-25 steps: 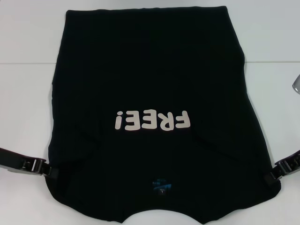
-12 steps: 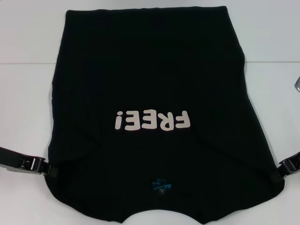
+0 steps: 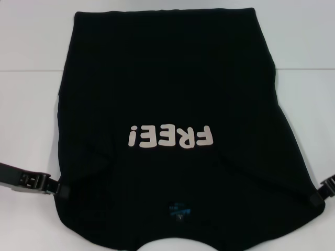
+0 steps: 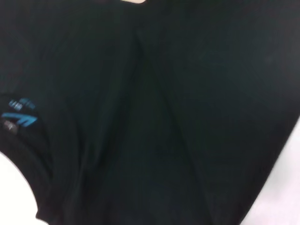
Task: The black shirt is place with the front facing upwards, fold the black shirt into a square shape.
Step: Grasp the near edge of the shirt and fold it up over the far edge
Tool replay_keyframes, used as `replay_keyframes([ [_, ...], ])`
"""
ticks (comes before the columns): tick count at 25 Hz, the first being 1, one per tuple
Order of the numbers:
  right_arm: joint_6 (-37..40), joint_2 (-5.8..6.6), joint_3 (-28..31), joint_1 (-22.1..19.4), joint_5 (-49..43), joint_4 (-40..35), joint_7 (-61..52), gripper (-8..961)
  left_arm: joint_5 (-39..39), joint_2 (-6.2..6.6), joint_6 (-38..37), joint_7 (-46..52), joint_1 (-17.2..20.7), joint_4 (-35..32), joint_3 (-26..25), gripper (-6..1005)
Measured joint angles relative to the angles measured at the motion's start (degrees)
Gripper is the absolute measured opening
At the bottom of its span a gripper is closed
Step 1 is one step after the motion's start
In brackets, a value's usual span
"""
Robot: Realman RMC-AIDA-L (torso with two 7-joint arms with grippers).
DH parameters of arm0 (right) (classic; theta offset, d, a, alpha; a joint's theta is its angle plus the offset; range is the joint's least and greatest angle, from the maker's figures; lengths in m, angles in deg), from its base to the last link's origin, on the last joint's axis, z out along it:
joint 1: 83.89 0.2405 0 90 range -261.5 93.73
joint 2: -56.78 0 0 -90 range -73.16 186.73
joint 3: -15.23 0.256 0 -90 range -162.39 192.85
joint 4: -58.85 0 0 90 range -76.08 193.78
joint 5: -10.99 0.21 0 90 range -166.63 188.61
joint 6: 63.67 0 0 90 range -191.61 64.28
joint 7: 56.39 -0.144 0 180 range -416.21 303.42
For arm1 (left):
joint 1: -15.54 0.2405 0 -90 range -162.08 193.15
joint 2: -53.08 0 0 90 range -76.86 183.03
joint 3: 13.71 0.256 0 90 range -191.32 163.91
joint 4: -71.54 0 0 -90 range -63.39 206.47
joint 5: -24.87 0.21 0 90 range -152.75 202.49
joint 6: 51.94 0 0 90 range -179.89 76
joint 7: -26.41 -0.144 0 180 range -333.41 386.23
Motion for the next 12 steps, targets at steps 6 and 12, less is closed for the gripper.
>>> replay_keyframes([
  [6, 6.80, 0.78, -0.38, -0.24, -1.02, -0.10, 4.12, 19, 0.11, 2.63, -7.91, -2.88, -1.17, 5.17, 0.27, 24],
  [12, 14.04, 0.74, -1.11, -0.74, -4.09, 0.63, 9.93, 17, 3.52, 3.77, -20.29, -5.54, -1.53, 8.53, 0.82, 24],
])
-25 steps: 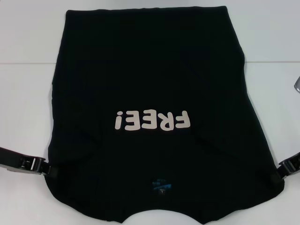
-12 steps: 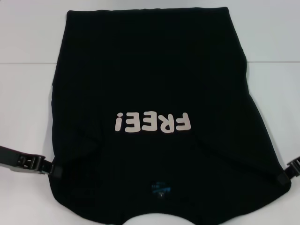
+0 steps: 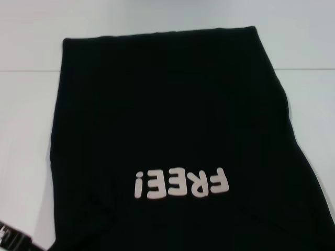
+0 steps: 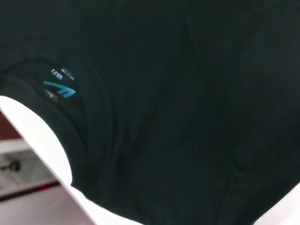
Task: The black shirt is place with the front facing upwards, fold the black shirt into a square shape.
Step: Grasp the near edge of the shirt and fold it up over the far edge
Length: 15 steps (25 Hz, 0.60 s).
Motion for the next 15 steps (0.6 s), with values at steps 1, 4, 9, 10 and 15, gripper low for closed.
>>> replay_keyframes([
  [1, 0.68, -0.11, -0.08, -0.03, -0.37, 0.30, 0.54, 17, 0.52, 0.00, -0.64, -0.11, 0.00, 0.20, 0.20, 24],
  [4, 1.20, -0.45, 0.10, -0.04, -0.55, 0.62, 1.19, 17, 1.73, -0.11, -1.11, -0.58, -0.24, 0.84, 0.31, 24],
  [9, -1.21, -0.46, 6.46, 0.24, 0.35, 0.74, 0.02, 18, 0.65, -0.26, 1.18, -0.86, -1.87, 0.94, -4.27, 24],
  [10, -1.69, -0.28, 9.41, 0.42, 0.55, 0.74, -0.34, 18, 0.62, -0.28, 1.89, -0.54, -2.38, 0.95, -5.50, 24],
  [15, -5.83, 0.94, 17.75, 0.79, 4.35, 0.51, -2.67, 18, 0.54, 0.41, 10.27, 3.34, -5.70, 0.61, -13.46, 24],
])
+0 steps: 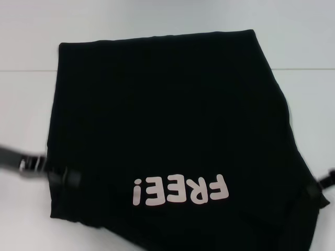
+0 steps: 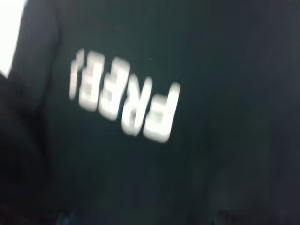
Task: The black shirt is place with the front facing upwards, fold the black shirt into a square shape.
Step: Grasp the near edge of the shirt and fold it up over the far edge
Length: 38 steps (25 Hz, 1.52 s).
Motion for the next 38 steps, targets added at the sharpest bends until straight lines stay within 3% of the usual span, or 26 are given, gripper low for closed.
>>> replay_keyframes([
  [7, -11.63, 1.32, 2.74, -0.66, 11.81, 0.38, -3.34, 18, -4.64, 0.56, 15.31, 1.28, -3.32, 0.27, -10.21, 23],
  [10, -17.34, 1.49, 4.00, -0.91, 16.46, 1.77, -3.54, 18, -8.78, 0.25, 21.30, 1.56, -2.67, 0.38, -11.01, 23],
  [15, -25.77, 1.47, 4.58, -1.34, 21.53, 3.96, -3.04, 18, -12.68, -1.34, 29.29, 1.27, -1.21, 0.50, -11.02, 23],
  [23, -40.00, -0.92, 4.19, -0.98, 27.71, 7.51, 3.64, 19, -13.53, -3.82, 38.19, -0.57, -1.39, 1.02, -10.73, 23],
  [26, -42.90, -1.62, 4.20, -0.78, 29.97, 7.46, 5.29, 19, -14.62, -3.97, 40.31, -0.99, -1.78, 1.08, -10.72, 23],
  [31, -46.18, -1.77, 3.94, -0.45, 31.97, 8.06, 6.59, 19, -15.65, -4.09, 42.68, -1.70, -2.54, 1.11, -9.60, 23],
  [38, -54.48, -3.72, 1.66, 0.94, 32.17, 10.31, 10.23, 19, -15.87, -6.99, 50.12, -4.83, -3.95, 1.37, -7.45, 23],
])
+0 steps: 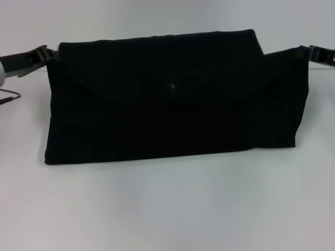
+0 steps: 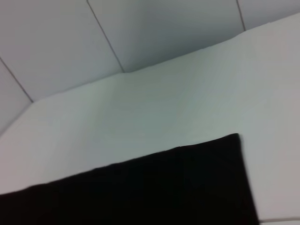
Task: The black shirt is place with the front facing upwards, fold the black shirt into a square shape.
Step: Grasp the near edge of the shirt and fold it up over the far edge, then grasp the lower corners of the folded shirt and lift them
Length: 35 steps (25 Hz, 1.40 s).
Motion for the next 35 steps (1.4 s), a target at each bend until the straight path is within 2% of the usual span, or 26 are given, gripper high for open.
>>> replay_keyframes([
  [4, -5.57, -1.16, -4.40, 0.55, 0.04, 0.64, 0.09, 19, 0.00, -1.34, 4.52, -0.13, -0.49, -0.02, 2.36, 23],
  [8, -8.55, -1.80, -7.25, 0.88, 0.06, 0.64, 0.10, 20, 0.00, -1.80, 7.34, -0.43, -0.84, 0.57, 3.62, 23],
  [17, -10.10, -2.15, -7.88, 1.33, 1.12, 0.64, 1.69, 20, -1.26, -4.62, 12.97, -4.07, -1.67, 0.95, 5.35, 24],
  [22, -9.64, -2.17, -7.31, 0.65, 2.33, 0.65, 1.77, 194, -5.33, -5.02, 12.79, -6.94, -0.99, 1.16, 5.42, 29],
  [25, -7.38, -1.91, -7.16, -0.46, 5.35, 0.25, 1.98, 314, -5.66, -4.75, 12.11, -6.71, -0.34, 1.36, 5.48, 156],
  [28, -1.76, -1.08, -7.13, -2.17, 9.46, -0.48, 3.62, 434, -5.67, -4.05, 10.13, -5.03, 0.67, 1.45, 5.43, 279],
  [31, 5.77, 0.03, -7.13, -4.48, 13.92, -0.73, 6.87, 691, -5.49, -2.45, 8.65, -0.65, 1.81, 2.15, 5.41, 395],
  [35, 13.42, 0.68, -7.13, -7.22, 17.20, -0.89, 10.61, 776, -5.03, 0.74, 6.01, 1.71, 2.77, 5.53, 5.54, 525],
])
